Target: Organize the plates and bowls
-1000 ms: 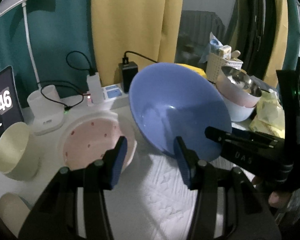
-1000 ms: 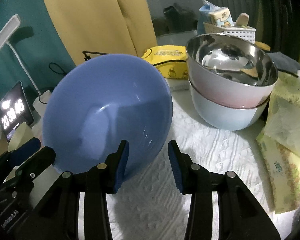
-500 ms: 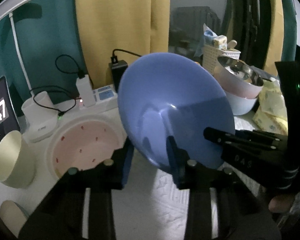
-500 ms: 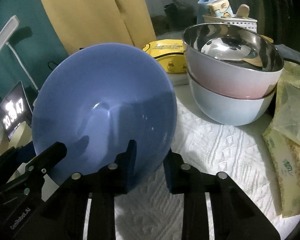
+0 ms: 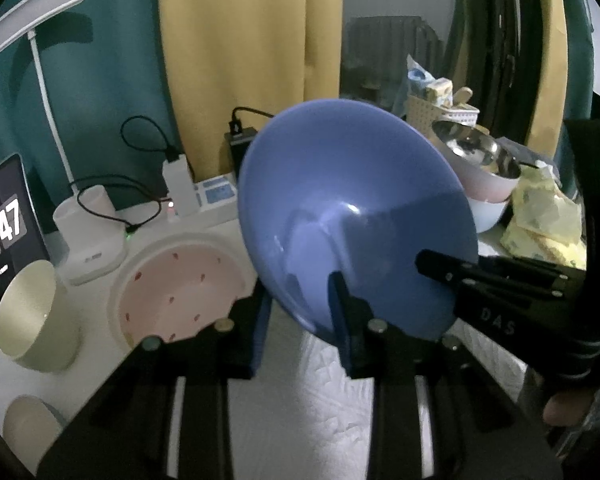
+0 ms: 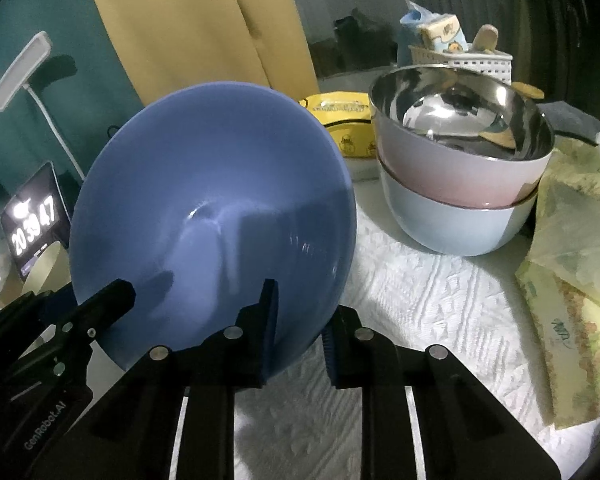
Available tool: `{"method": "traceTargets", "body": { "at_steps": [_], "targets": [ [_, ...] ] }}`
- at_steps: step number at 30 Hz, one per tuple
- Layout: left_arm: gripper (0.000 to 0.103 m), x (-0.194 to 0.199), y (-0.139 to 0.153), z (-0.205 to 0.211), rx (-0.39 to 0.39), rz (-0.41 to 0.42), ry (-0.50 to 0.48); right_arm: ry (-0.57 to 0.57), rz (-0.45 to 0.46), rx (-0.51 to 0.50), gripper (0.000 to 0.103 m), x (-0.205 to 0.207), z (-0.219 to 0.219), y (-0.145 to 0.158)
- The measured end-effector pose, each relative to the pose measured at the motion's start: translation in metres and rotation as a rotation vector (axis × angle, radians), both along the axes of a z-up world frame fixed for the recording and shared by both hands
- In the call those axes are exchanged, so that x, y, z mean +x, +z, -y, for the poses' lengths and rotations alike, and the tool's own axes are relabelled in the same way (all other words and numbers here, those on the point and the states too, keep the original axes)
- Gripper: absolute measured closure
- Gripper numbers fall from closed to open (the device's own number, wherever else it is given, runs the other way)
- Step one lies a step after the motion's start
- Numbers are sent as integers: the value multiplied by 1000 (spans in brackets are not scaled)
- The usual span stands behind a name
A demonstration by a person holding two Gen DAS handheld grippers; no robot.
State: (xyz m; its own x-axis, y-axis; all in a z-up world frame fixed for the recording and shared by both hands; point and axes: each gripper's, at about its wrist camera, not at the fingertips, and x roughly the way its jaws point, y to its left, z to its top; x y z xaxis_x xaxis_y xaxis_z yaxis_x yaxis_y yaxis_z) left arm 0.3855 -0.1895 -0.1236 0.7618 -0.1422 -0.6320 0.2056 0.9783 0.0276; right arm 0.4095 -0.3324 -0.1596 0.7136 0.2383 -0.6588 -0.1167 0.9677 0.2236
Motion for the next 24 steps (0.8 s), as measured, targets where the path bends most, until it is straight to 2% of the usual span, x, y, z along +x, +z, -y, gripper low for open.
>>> {"method": "traceTargets", "body": {
  "at_steps": [7, 11, 24],
  "targets": [
    [74, -11, 8, -4, -19, 3, -7, -2, 14, -10, 81, -15, 0, 9],
    [74, -16, 12, -9, -51, -25, -6, -2, 24, -15, 81, -24, -3, 16],
    [74, -49, 24, -20, -70, -5, -14, -5, 41, -26, 81, -60, -14, 31]
  ]
}}
